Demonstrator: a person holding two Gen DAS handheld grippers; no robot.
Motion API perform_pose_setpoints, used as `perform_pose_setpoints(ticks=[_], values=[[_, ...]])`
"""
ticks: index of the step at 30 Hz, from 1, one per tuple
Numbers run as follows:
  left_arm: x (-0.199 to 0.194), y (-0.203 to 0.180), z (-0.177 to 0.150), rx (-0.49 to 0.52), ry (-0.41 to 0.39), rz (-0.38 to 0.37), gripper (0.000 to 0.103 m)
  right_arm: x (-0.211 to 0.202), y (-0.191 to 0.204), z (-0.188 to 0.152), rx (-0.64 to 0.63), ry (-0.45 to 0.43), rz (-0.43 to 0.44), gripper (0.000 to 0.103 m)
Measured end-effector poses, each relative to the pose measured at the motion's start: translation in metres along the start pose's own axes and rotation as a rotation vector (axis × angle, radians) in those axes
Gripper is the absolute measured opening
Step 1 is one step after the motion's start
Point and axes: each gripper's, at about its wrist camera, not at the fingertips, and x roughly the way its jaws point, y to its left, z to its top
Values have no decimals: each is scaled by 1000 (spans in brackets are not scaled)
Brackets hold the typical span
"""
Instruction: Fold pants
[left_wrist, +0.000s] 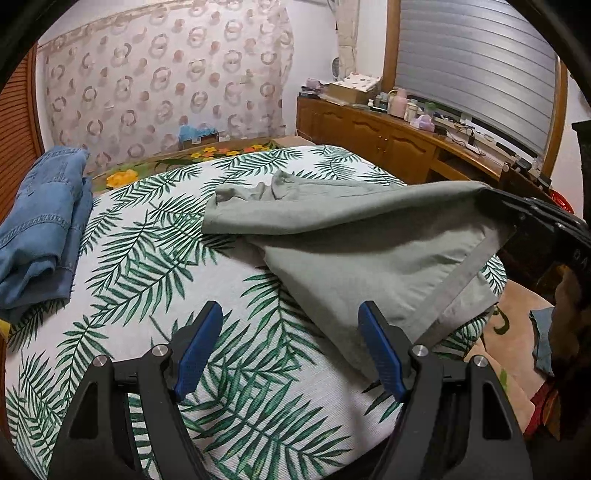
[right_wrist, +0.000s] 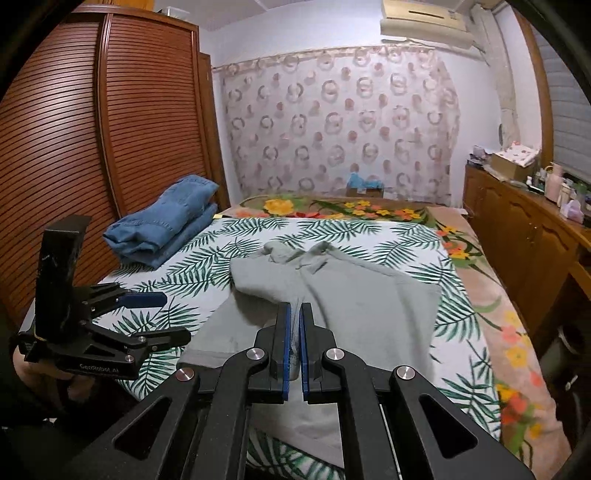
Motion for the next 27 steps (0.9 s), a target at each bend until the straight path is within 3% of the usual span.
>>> perform_pose_setpoints(ticks=[14, 27], values=[[12, -14, 6, 23, 13, -24, 77, -26, -4, -9, 36, 4, -51, 4], [28, -25, -2, 39, 57, -25, 77, -20, -6, -21, 80, 62, -101, 4]])
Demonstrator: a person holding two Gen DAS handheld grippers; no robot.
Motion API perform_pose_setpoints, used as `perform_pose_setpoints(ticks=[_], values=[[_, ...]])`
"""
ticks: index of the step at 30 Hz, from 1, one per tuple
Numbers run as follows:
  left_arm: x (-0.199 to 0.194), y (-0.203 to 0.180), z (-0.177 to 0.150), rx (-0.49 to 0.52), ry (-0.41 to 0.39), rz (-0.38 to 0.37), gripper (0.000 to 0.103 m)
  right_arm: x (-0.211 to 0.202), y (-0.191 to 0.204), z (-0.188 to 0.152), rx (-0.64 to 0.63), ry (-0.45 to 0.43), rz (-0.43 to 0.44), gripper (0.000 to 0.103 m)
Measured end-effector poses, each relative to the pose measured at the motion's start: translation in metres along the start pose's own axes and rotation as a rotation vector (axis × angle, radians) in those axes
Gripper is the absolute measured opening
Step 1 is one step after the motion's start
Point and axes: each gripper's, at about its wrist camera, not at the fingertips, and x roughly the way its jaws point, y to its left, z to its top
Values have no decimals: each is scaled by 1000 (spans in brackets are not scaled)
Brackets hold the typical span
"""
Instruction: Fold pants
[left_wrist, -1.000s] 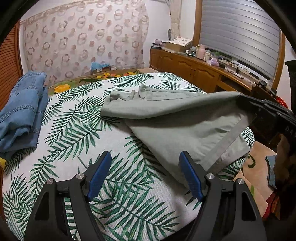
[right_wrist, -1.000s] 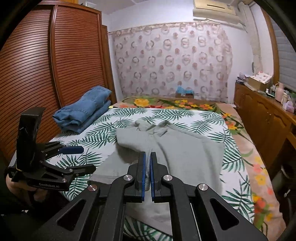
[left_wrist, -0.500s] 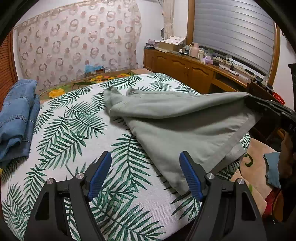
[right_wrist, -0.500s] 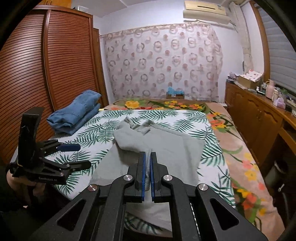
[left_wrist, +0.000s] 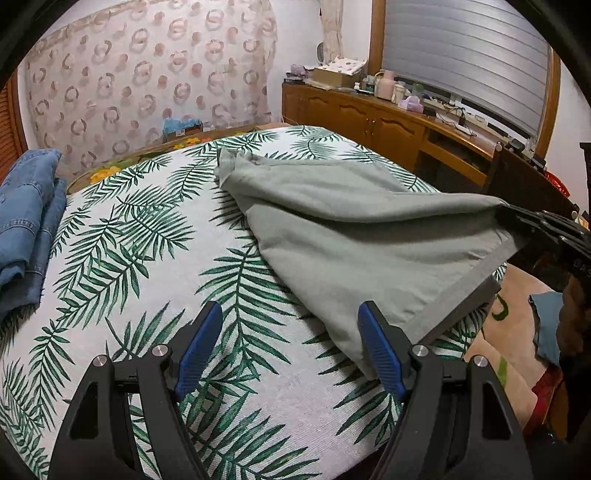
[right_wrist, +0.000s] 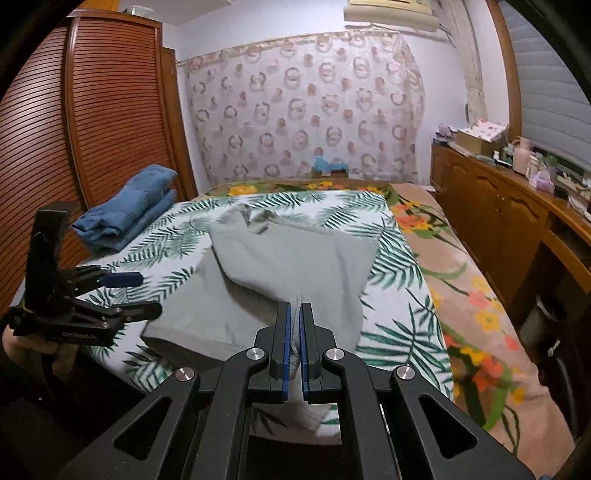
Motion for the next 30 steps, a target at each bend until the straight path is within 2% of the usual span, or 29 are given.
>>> perform_pose_setpoints(ticks=[6, 12, 22, 26, 30], values=[[3, -1, -3, 4, 9, 7, 77, -1, 0, -2, 3, 23, 1, 4], [8, 3, -7, 1, 29, 8, 77, 15, -9, -9, 15, 92, -9, 4], [17, 4, -10, -4, 41, 6, 77, 17, -16, 1, 26, 139, -6, 4], [16, 5, -12, -3, 29, 4, 77, 14, -14, 3, 17, 136, -27, 15], [14, 6, -16, -10, 1, 2, 77, 10, -19, 13, 50, 108, 11, 29]])
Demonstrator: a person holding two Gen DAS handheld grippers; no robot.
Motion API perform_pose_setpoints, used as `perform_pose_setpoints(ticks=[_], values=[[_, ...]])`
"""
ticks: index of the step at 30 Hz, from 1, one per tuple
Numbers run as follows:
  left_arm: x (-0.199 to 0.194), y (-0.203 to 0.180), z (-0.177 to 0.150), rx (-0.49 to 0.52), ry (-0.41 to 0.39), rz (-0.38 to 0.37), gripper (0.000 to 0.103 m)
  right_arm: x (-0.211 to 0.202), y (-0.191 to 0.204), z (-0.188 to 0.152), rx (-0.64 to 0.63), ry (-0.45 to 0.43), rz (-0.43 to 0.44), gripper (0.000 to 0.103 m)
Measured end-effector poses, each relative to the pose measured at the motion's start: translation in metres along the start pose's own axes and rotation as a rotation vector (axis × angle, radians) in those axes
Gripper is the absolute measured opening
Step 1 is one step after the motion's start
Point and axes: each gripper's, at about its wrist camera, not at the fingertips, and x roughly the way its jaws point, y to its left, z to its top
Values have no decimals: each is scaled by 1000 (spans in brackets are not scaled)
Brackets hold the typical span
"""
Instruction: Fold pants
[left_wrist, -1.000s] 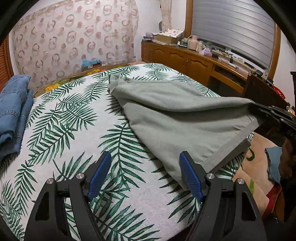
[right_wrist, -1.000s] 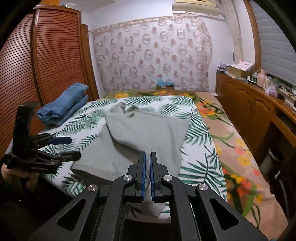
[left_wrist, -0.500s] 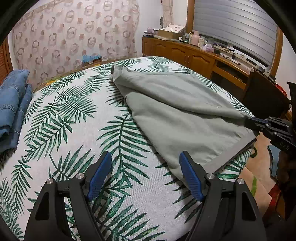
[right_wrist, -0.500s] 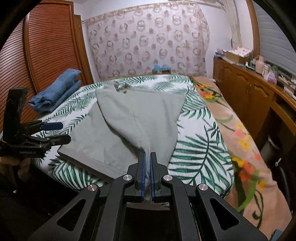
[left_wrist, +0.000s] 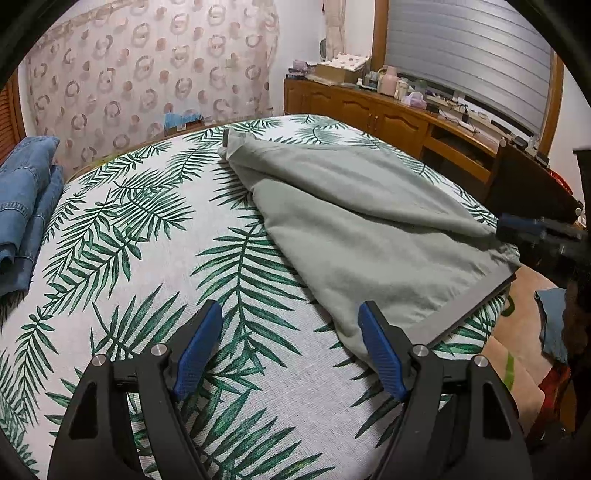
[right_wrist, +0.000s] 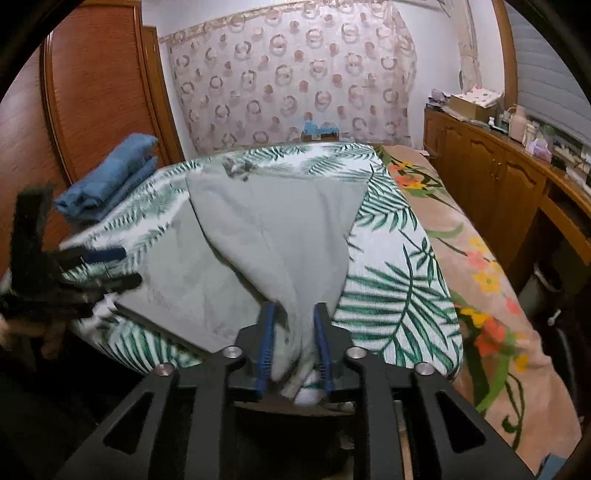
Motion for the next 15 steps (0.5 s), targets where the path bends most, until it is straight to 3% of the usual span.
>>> perform_pose_setpoints(ticks=[7, 15], values=[[-2, 0, -1, -20, -16, -1, 77, 2, 2, 45, -36, -64, 1, 33], [-14, 18, 14, -52, -43, 33, 77, 51, 6, 74, -42, -5, 49, 33]])
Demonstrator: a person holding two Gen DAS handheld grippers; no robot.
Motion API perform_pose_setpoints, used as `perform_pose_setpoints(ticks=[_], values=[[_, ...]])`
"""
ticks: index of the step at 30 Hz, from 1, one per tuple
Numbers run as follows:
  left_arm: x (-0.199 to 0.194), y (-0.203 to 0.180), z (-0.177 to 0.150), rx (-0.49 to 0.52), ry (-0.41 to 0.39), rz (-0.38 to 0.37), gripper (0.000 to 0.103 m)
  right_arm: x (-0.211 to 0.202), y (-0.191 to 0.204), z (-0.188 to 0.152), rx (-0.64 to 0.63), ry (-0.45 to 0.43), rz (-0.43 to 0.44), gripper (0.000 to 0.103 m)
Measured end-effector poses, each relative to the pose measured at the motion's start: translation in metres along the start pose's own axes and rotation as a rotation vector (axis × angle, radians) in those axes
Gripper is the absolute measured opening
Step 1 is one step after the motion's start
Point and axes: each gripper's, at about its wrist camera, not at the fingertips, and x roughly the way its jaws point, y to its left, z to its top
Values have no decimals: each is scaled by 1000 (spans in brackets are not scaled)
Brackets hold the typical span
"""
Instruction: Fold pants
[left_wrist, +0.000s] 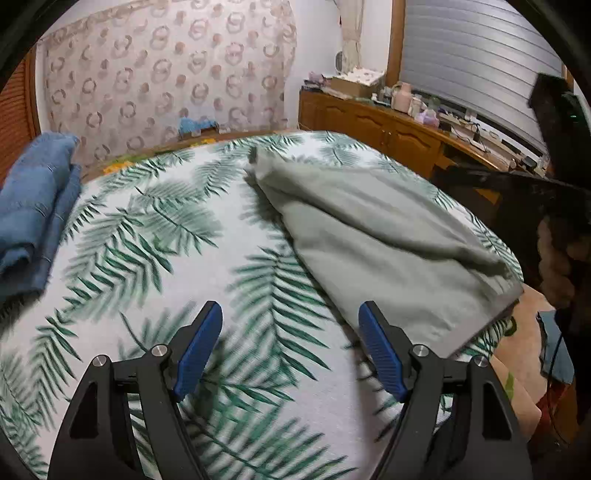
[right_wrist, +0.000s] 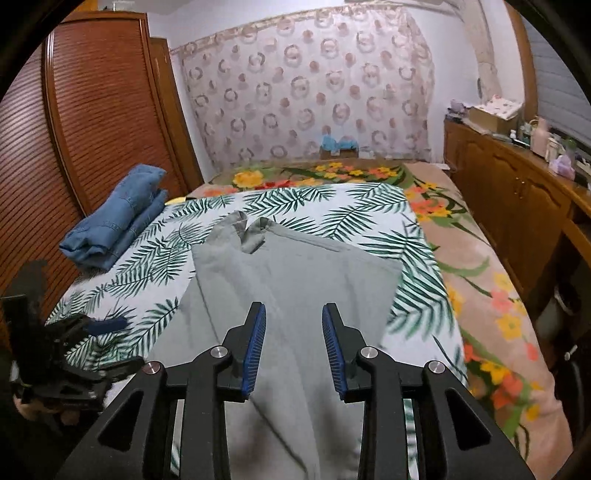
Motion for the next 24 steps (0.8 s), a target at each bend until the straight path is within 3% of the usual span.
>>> perform_pose_setpoints(ticks=[8, 15, 24], values=[[5, 25, 19, -35, -24, 21, 77, 30, -3, 28, -16, 62, 12, 33], [16, 33, 21, -44, -20, -12, 77, 67, 0, 52, -34, 138, 16, 33], [16, 36, 20, -67, -29, -18, 77, 87, 10, 49, -64, 219, 23, 33]])
